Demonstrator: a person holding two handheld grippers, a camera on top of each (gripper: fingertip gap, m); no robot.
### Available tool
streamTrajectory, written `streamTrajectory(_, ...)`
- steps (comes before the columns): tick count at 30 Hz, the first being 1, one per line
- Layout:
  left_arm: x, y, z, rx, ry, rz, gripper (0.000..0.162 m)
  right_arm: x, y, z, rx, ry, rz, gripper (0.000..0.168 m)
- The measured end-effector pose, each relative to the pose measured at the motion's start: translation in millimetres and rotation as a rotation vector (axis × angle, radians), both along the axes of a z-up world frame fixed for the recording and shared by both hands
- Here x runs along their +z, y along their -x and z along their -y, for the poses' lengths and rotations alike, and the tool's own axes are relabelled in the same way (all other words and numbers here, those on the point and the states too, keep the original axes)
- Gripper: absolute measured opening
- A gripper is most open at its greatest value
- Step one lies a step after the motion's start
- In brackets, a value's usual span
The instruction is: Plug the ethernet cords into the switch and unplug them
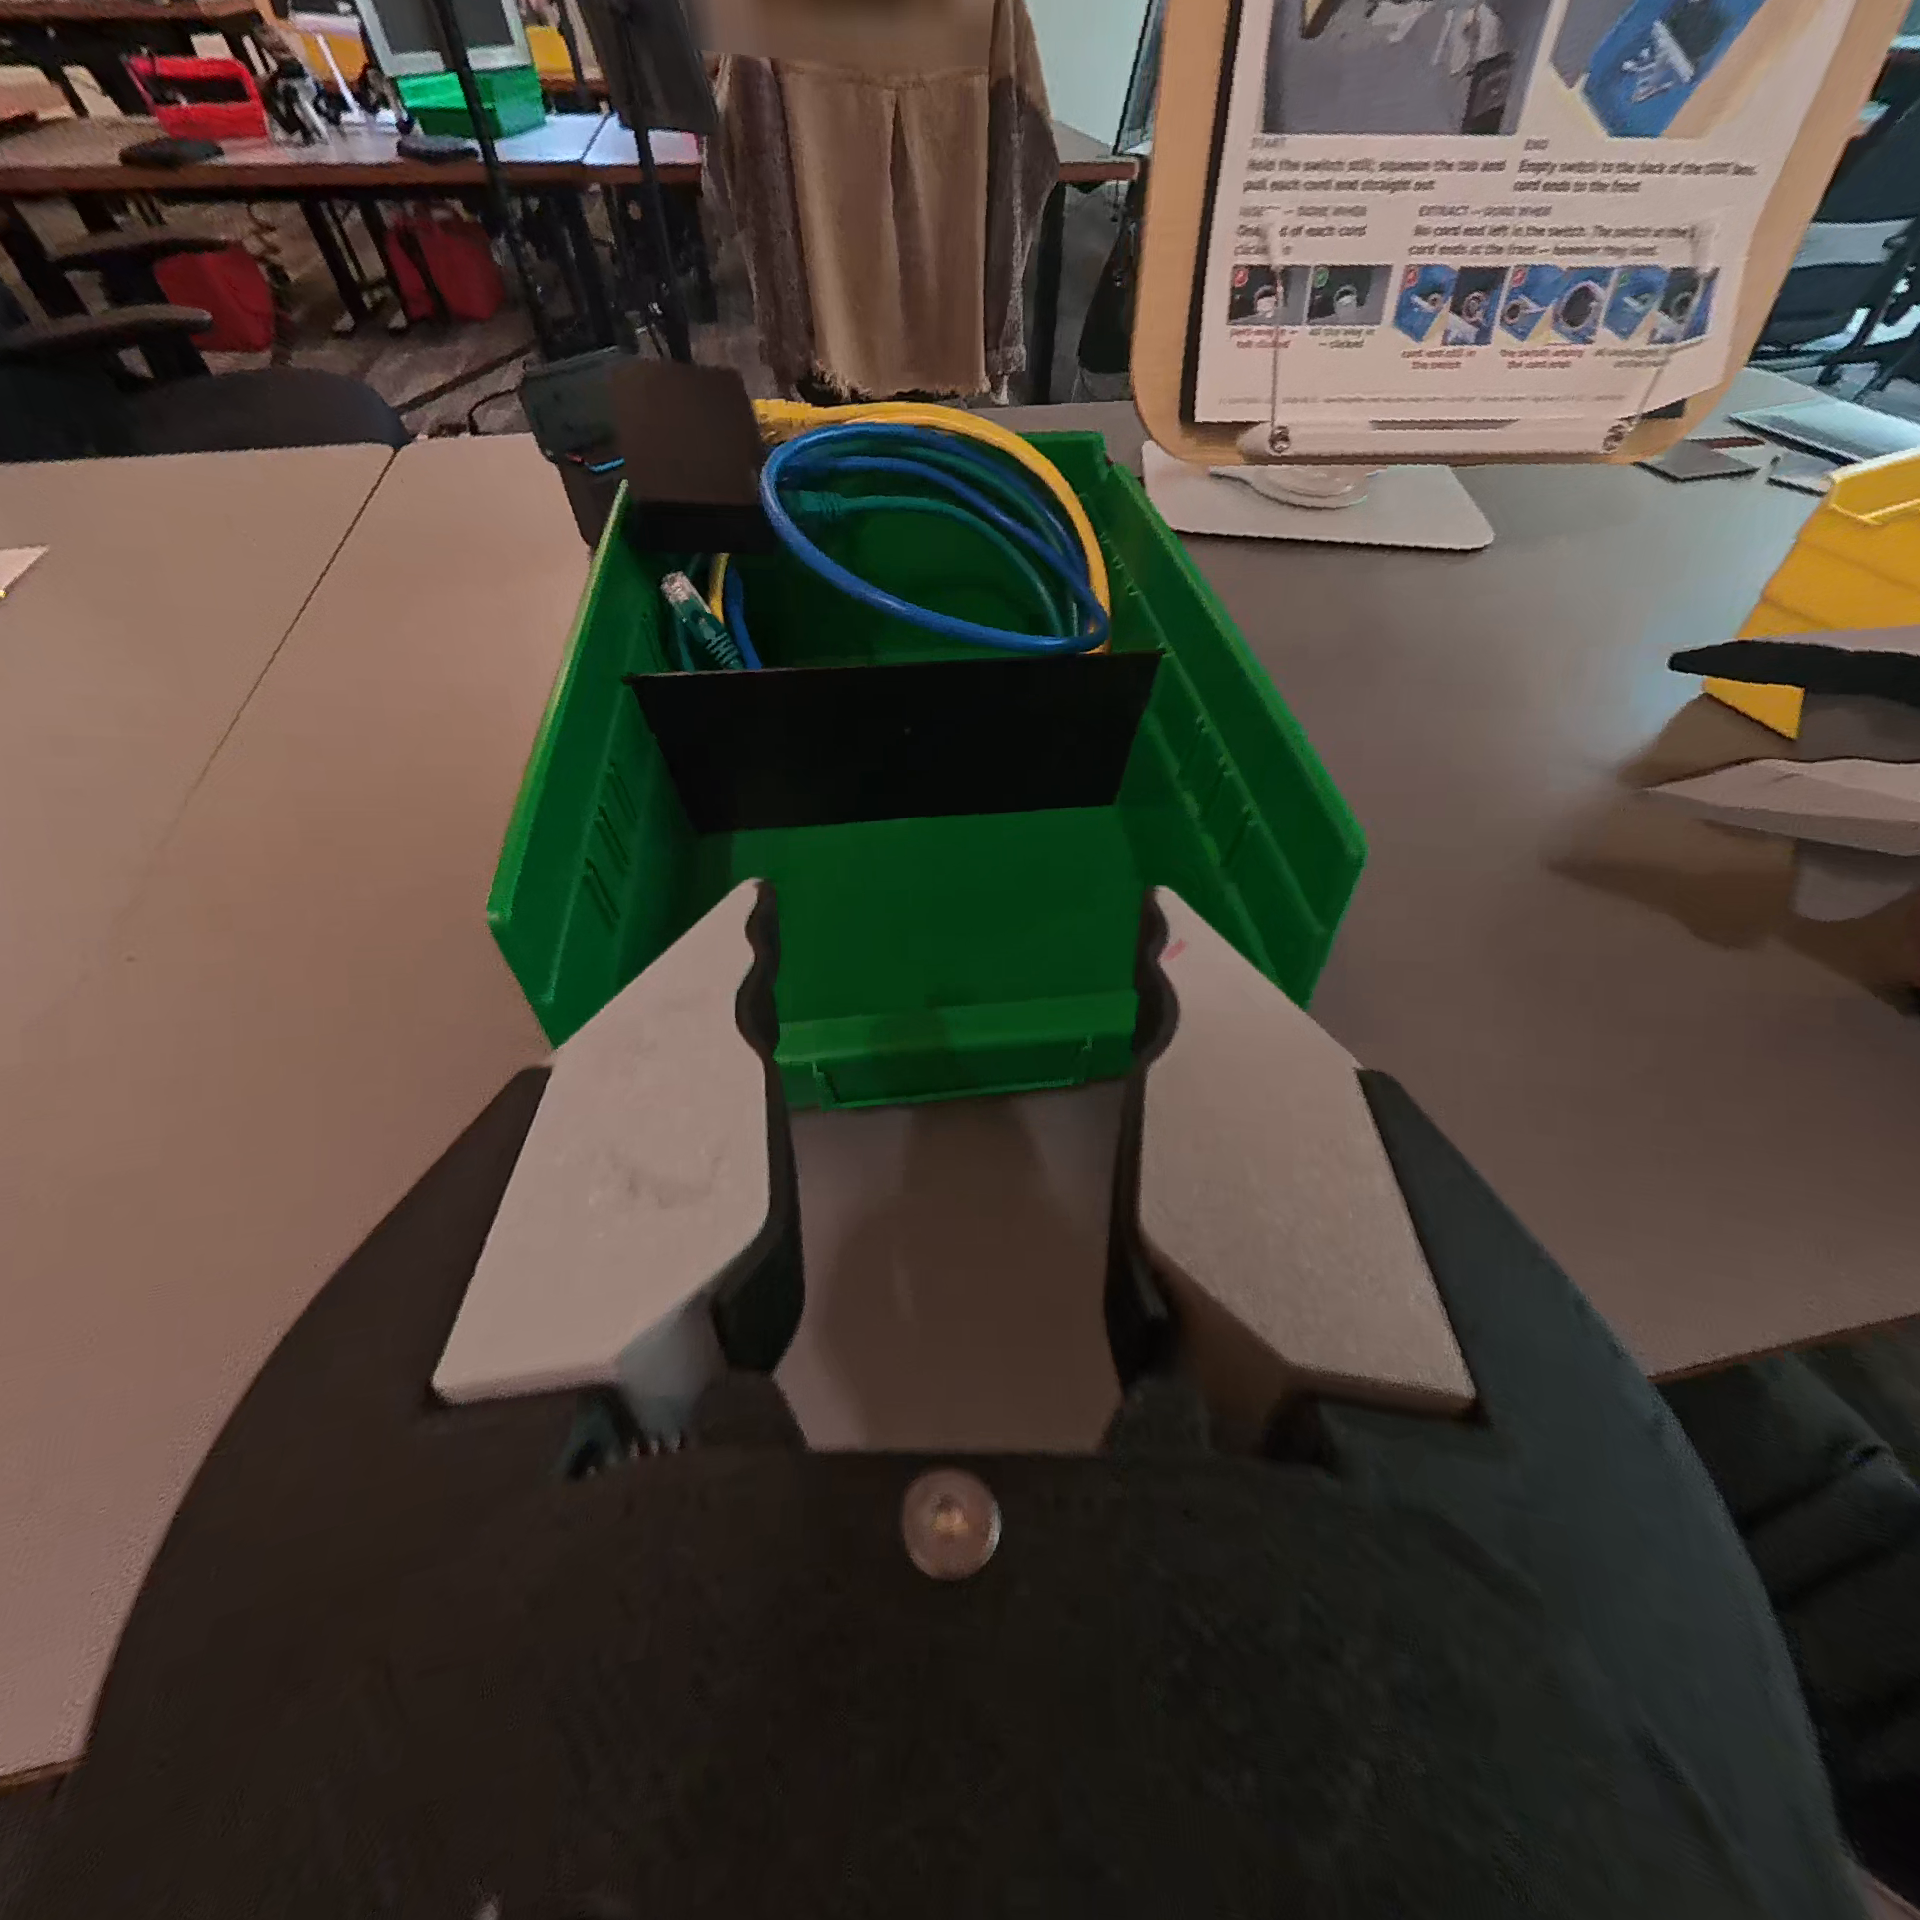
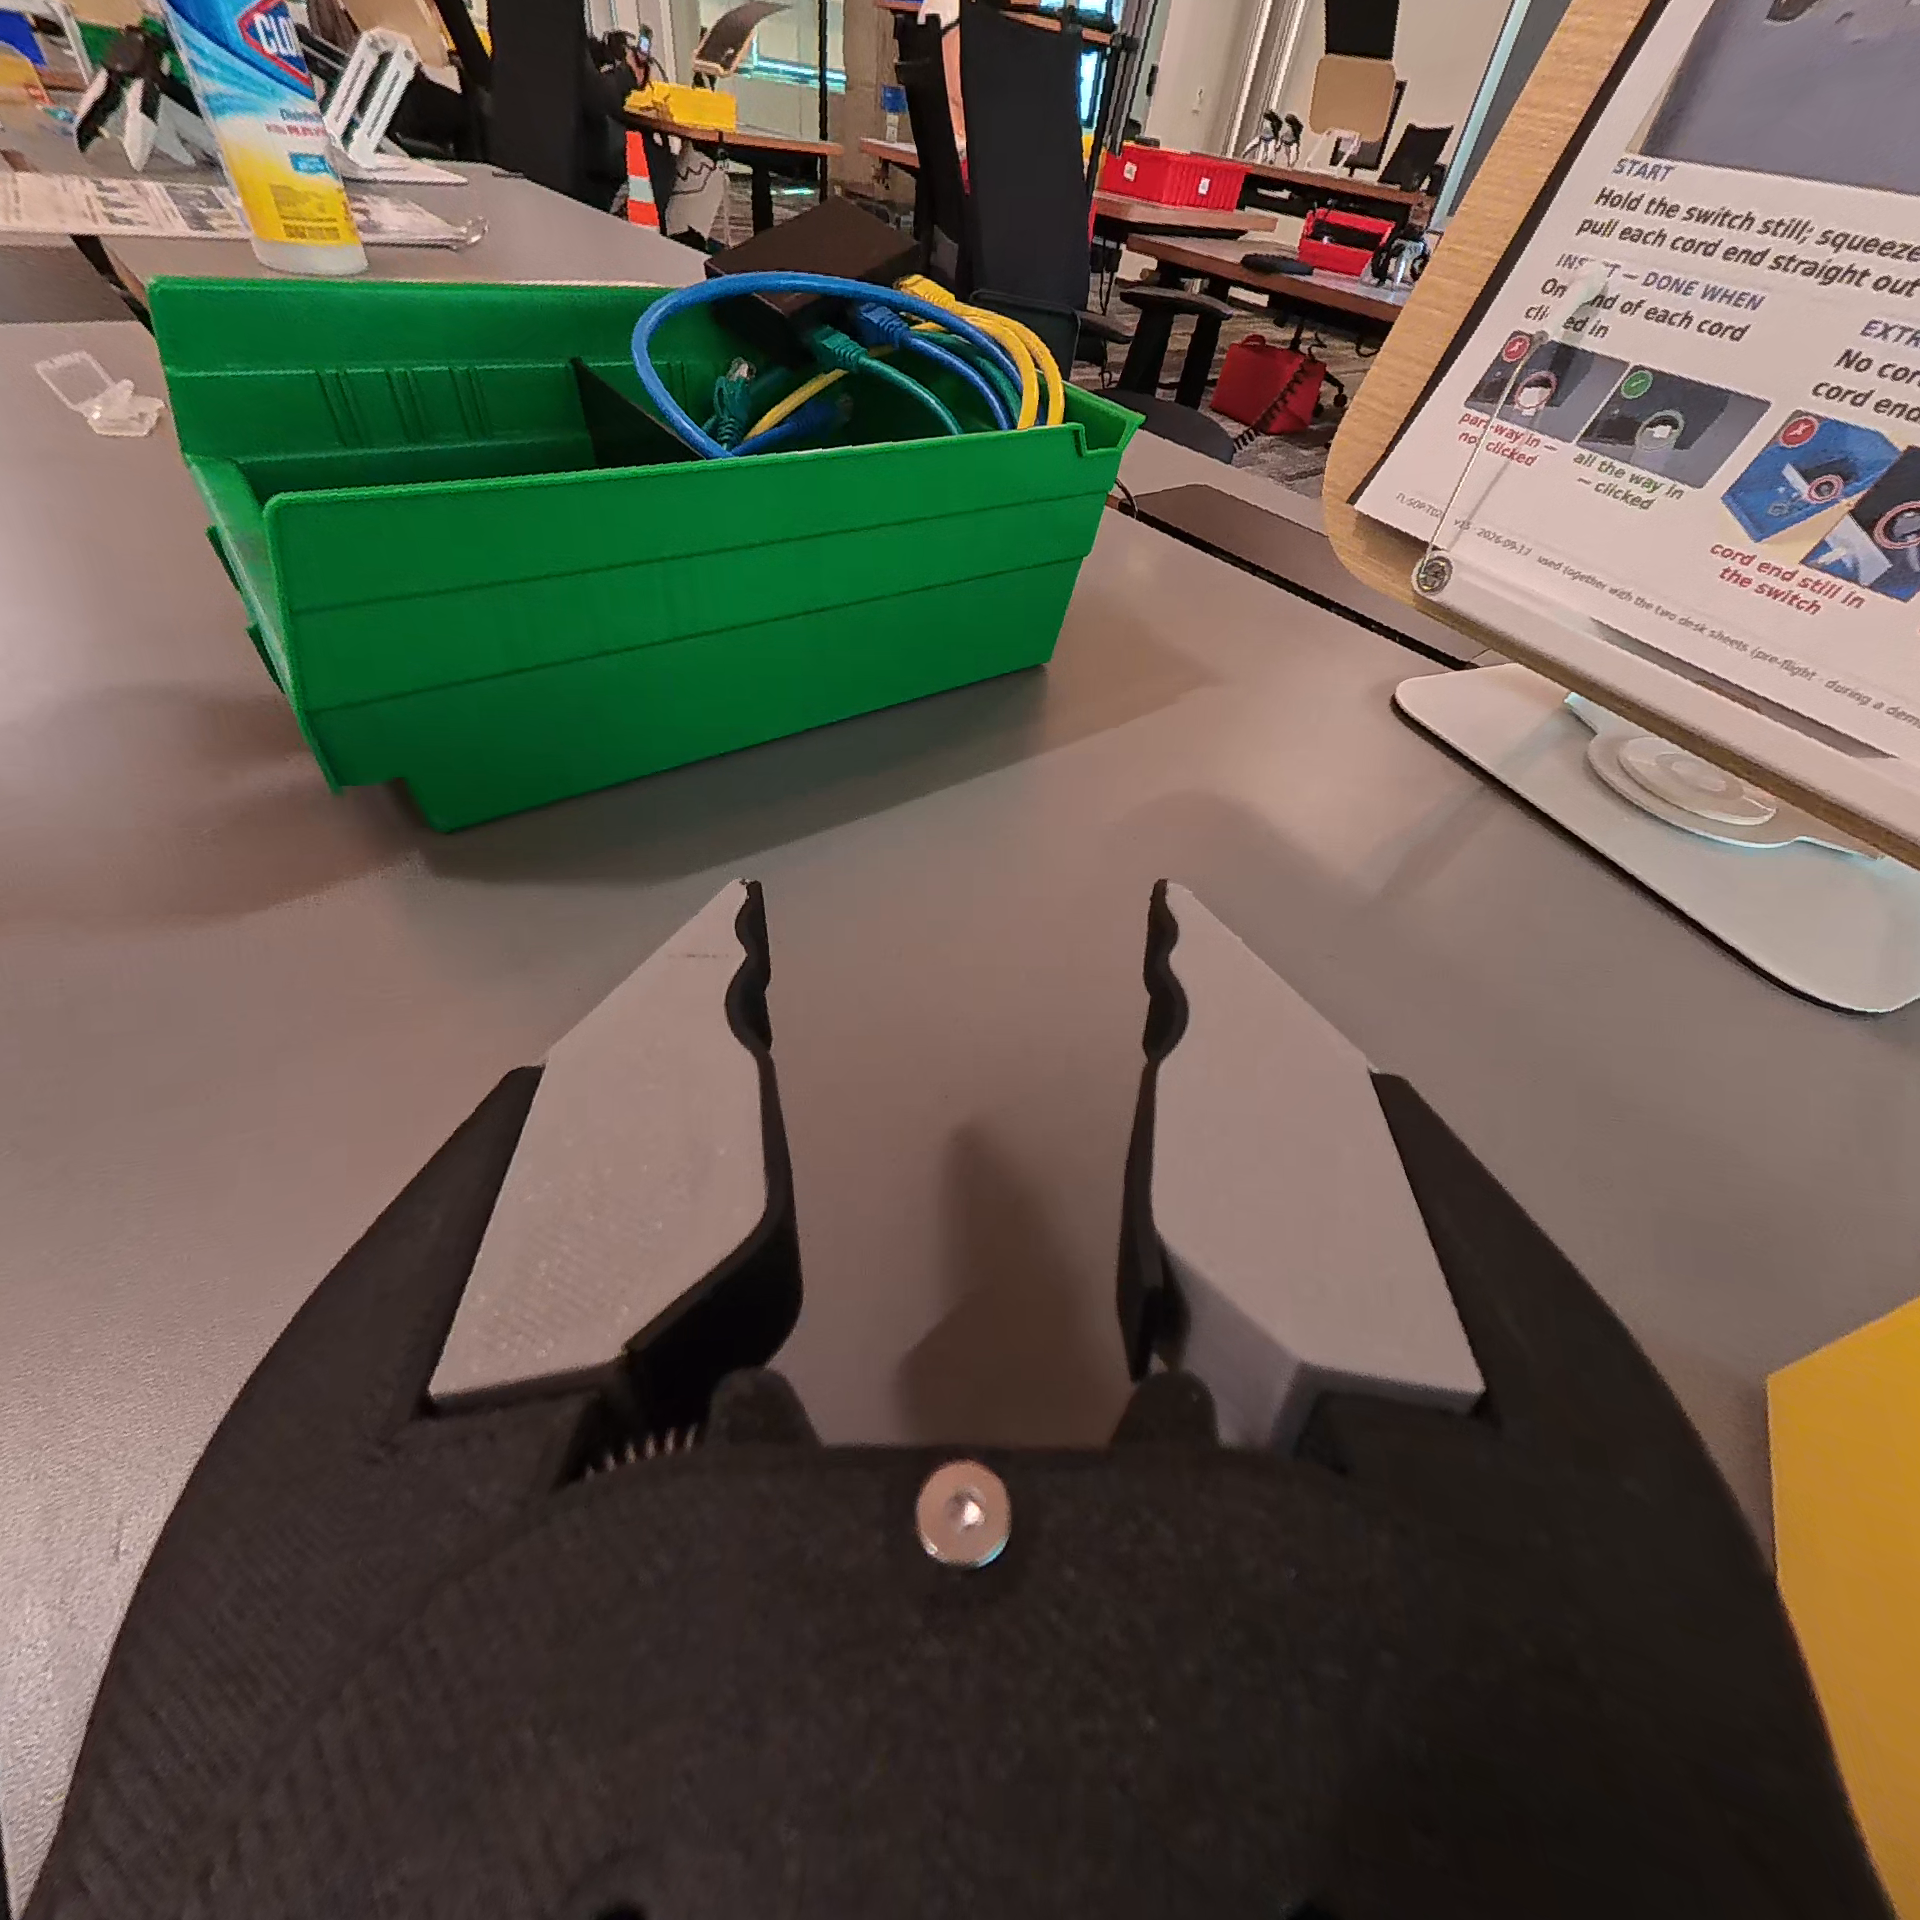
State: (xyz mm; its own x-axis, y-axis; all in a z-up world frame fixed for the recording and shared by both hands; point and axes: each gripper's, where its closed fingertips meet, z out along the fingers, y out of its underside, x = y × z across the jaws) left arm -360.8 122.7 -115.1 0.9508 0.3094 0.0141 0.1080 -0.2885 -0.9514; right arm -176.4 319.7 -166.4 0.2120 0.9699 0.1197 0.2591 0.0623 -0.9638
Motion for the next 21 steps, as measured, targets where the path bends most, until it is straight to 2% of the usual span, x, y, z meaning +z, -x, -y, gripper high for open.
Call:
streamTrajectory(9,-9,13,5,0.023,0.003,0.050,0.077,-2,0,0,-0.004,-0.005,0.010,0.068)
streamTrajectory(21,-3,32,16,0.073,-0.041,0.055,0.074,-6,3,3,0.012,-0.020,0.041,0.071)
